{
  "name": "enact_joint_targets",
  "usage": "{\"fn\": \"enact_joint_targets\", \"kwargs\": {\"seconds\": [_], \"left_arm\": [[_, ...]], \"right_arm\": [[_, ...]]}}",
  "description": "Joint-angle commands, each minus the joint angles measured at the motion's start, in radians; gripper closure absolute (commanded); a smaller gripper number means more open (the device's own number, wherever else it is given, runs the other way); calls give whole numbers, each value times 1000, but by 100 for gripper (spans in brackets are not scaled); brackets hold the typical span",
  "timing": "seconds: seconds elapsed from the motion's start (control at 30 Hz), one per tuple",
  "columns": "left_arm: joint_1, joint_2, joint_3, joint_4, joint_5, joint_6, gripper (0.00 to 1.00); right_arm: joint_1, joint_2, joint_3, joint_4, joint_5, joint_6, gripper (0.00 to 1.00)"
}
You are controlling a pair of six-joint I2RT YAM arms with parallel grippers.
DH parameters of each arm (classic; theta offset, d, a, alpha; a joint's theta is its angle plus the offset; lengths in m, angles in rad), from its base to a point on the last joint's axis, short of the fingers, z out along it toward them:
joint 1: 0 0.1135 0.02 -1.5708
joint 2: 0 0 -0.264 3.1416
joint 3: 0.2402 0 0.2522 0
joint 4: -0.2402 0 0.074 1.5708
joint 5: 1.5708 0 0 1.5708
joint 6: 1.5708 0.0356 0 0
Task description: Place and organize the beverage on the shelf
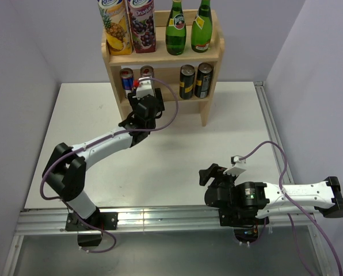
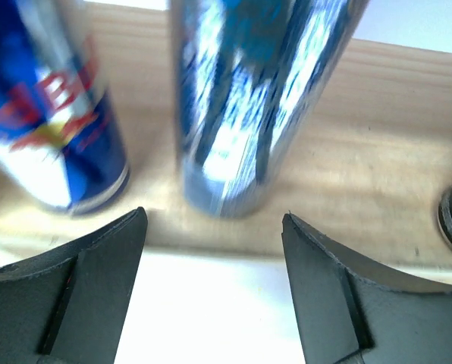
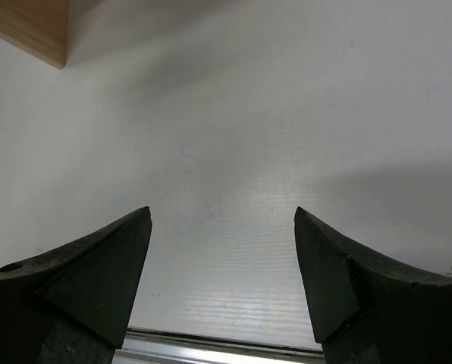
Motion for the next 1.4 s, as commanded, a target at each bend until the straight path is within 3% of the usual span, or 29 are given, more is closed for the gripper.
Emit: {"fn": "enact_joint_targets", "kwargs": {"seconds": [0.0, 0.17, 0.3, 0.37, 0.47, 0.53, 0.7, 0.83, 1.0, 1.37], "left_arm": [[-33, -69, -82, -56, -29, -72, 21], [-61, -169, -251, -26, 32, -86, 20], [-125, -266, -348, -91, 57, -136, 22], [-167, -336, -409, -145, 37, -178, 16], [-286, -466, -477, -316, -31, -302, 16], [-358, -539, -500, -471, -45, -393, 5], [-483, -763, -529, -699, -129, -528, 4], [-501, -869, -506, -788, -182, -522, 4], [-509, -971, -508, -786, -199, -489, 3], [-511, -1021, -508, -826, -247, -528, 3]], "right_arm": [[10, -1, 0, -1, 53, 33, 17], [12, 6, 0, -8, 51, 44, 17], [12, 16, 6, 2, 39, 47, 17], [17, 24, 17, 46, 31, -2, 17], [26, 26, 69, 162, 13, -207, 17], [29, 29, 141, 184, 13, -325, 17], [55, 26, 326, 170, 93, -557, 17], [58, 7, 443, 279, 162, -806, 17], [59, -7, 567, 370, 218, -1040, 16], [60, -17, 578, 433, 235, -1127, 14]]}}
